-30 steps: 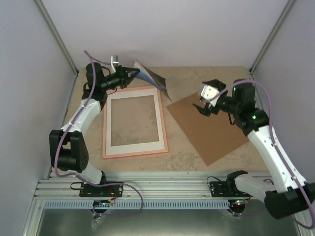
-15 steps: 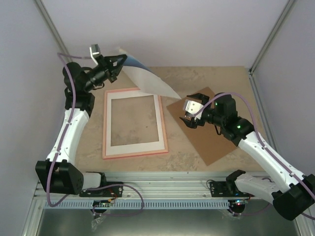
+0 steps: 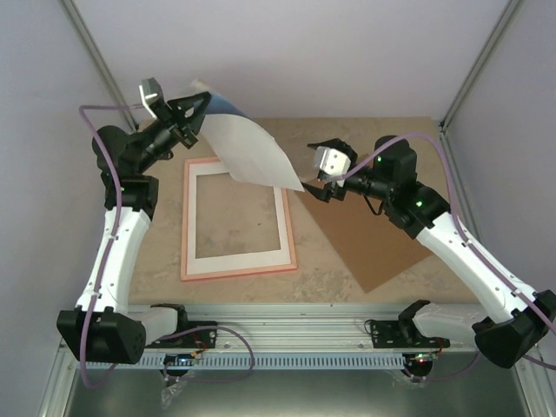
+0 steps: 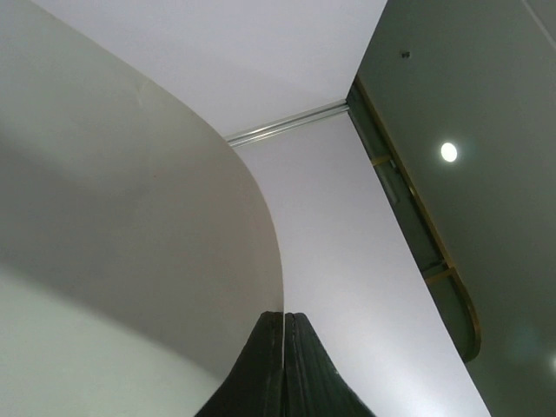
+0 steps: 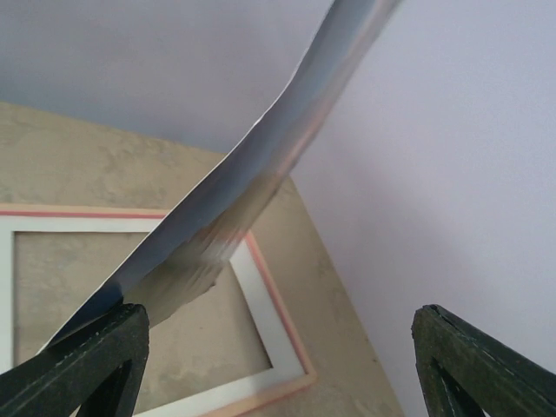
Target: Put the photo into the frame
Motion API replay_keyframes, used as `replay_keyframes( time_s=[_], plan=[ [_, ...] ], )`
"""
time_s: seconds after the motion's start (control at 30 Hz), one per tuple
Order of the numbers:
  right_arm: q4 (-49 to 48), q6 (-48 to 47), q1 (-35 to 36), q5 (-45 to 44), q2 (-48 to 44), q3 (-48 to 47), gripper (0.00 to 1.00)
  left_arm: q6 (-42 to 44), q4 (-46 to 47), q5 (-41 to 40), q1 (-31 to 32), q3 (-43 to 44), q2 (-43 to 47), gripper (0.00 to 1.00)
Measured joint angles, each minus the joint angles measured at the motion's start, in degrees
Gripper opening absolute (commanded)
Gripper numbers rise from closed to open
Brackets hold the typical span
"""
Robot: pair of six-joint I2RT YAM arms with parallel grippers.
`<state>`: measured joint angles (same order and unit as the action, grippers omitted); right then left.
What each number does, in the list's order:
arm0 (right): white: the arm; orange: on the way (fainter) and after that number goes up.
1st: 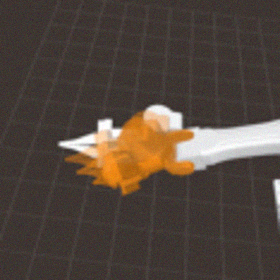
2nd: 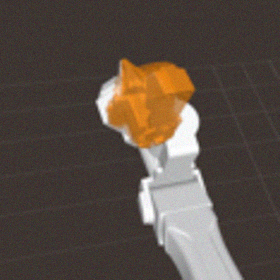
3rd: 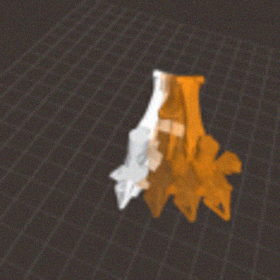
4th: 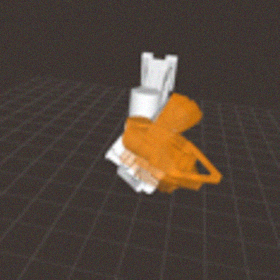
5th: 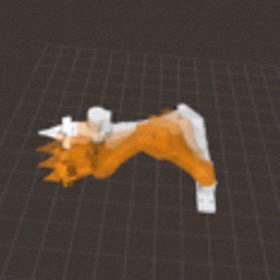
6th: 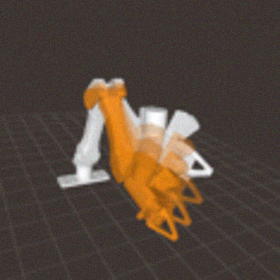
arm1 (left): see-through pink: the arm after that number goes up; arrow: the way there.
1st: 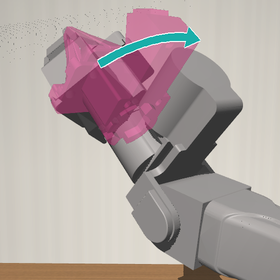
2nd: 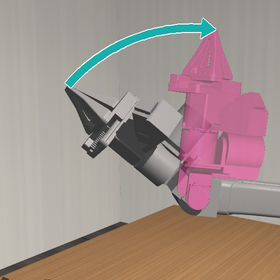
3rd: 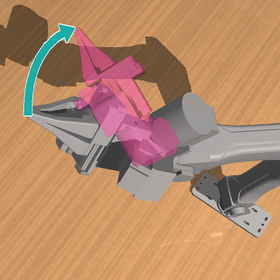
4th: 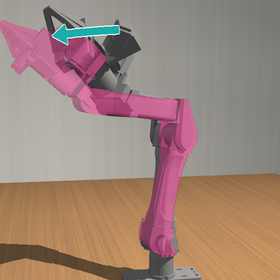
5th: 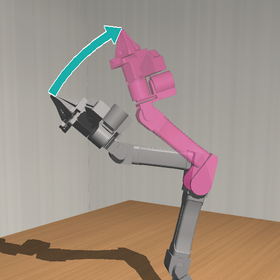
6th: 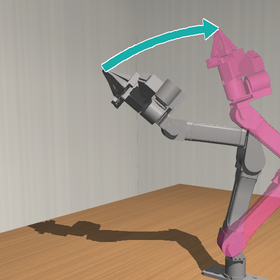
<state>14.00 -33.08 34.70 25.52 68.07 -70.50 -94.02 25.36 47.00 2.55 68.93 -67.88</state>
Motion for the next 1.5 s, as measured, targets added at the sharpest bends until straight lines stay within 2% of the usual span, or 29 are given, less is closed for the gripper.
replay_keyframes(
  time_s=[0.1, 0.33, 0.57, 0.63, 0.67, 0.8, 0.87, 0.9, 0.93, 0.97, 1.0, 1.1, 1.13, 1.17, 1.33, 1.4, 1.5],
  plan=[
    [1.31, -1.46, 0.7, 0.72, -0.94, 2.08, 0.88, -0.9, 0.9, -0.33, -0.57, 0.0, 0.5, 0.0],
    [4.07, -1.97, 0.63, 2.97, -9.03, 13.66, 0.94, -3.32, 2.38, -1.77, -1.77, 0.02, 0.5, 0.0],
    [-1.38, 5.42, 0.7, 2.75, -5.9, 9.07, 0.92, -4.83, 3.37, -2.56, -1.86, 0.07, 0.98, 0.0],
    [-3.61, 7.82, 0.7, 2.62, -3.37, 6.64, 0.81, -4.87, 3.34, -2.58, -1.86, 0.07, 1.57, 0.0],
    [-4.72, 9.53, 0.7, 2.49, -1.95, 5.31, 0.69, -4.87, 3.37, -2.58, -1.86, 0.07, 1.97, 0.0],
    [-6.71, 13.09, 0.7, 2.25, 0.66, 2.64, 0.04, -4.83, 3.34, -2.56, -1.86, 0.07, 3.52, 0.01],
    [-6.91, 14.25, 0.74, 2.08, 0.98, 1.44, 0.01, -4.76, 3.3, -2.56, -1.86, -0.04, 4.24, 0.13],
    [-6.88, 14.53, 0.74, 1.86, 0.94, 0.98, 0.01, -4.5, 3.28, -2.58, -1.86, -0.17, 4.52, 0.23],
    [-6.88, 14.73, 0.74, 1.51, 0.85, 0.59, 0.01, -4.0, 3.1, -2.58, -1.86, -0.44, 4.9, 0.35],
    [-6.69, 14.71, 0.72, 1.05, 0.72, 0.04, 0.01, -3.06, 2.71, -2.56, -1.88, -0.72, 5.27, 0.52],
    [-6.51, 14.67, 0.66, 0.9, 0.55, -0.33, 0.01, -1.68, 1.77, -2.49, -1.95, -0.87, 5.62, 0.62],
    [-4.72, 14.21, 0.02, 1.07, -0.46, -1.36, 0.01, 8.68, -6.34, -2.54, -2.43, 0.37, 6.12, 0.84],
    [-3.8, 14.01, -0.28, 1.31, -0.94, -1.66, 0.01, 13.9, -10.93, -2.82, -2.82, 1.92, 5.84, 0.95],
    [-2.64, 13.77, -0.74, 1.68, -1.49, -1.99, 0.0, 20.09, -16.15, -3.37, -3.21, 4.26, 5.29, 0.98],
    [4.87, 12.46, -4.46, 4.48, -3.48, -4.7, 0.01, 56.11, -40.19, -7.85, -3.96, 16.31, 2.25, 1.0],
    [8.17, 11.72, -6.38, 5.68, -3.41, -6.4, 0.01, 68.61, -46.07, -9.31, -4.0, 16.06, 3.15, 0.99],
    [13.14, 10.12, -8.76, 7.34, -2.56, -9.33, 0.0, 86.44, -52.19, -10.6, -4.0, 10.67, 6.38, 0.99]
  ],
)
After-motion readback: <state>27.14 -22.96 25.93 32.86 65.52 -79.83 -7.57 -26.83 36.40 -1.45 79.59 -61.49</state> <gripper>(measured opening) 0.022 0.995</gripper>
